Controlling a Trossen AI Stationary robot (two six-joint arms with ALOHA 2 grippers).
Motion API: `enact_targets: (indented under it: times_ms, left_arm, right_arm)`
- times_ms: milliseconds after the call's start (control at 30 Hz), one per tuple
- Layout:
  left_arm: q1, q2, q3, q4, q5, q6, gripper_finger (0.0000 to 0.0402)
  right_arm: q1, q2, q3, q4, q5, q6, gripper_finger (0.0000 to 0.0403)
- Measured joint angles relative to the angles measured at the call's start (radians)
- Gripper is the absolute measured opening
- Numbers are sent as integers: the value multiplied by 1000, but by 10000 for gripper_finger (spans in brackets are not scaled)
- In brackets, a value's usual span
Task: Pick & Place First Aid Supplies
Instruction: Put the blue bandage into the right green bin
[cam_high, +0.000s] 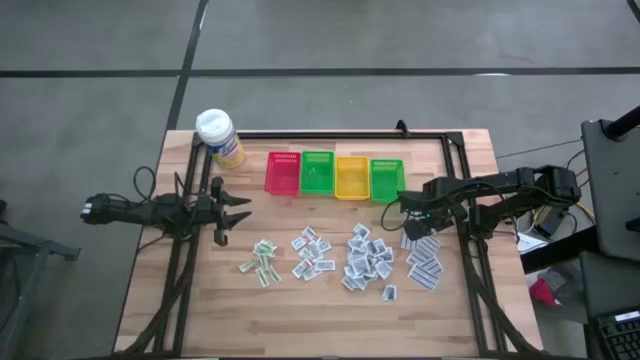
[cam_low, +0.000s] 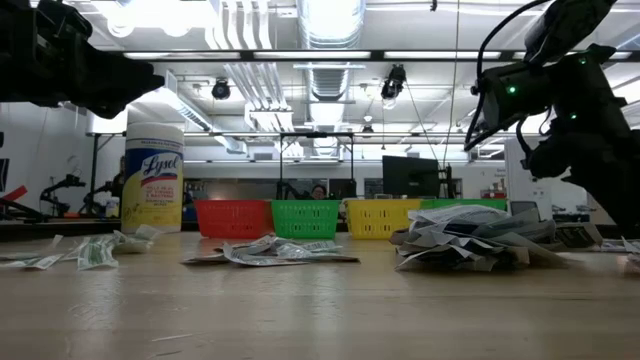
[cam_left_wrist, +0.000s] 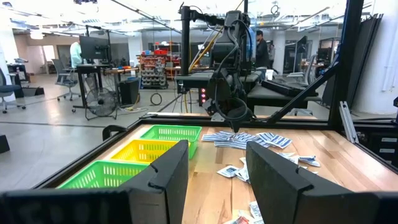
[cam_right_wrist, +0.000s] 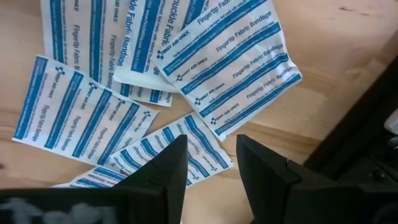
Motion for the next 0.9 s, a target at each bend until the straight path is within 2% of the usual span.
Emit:
enact_targets:
  times_ms: [900]
  left_arm:
    - [0,0,0,0,0,0,158]
  right_arm:
    - [0,6,-58,83,15,16,122]
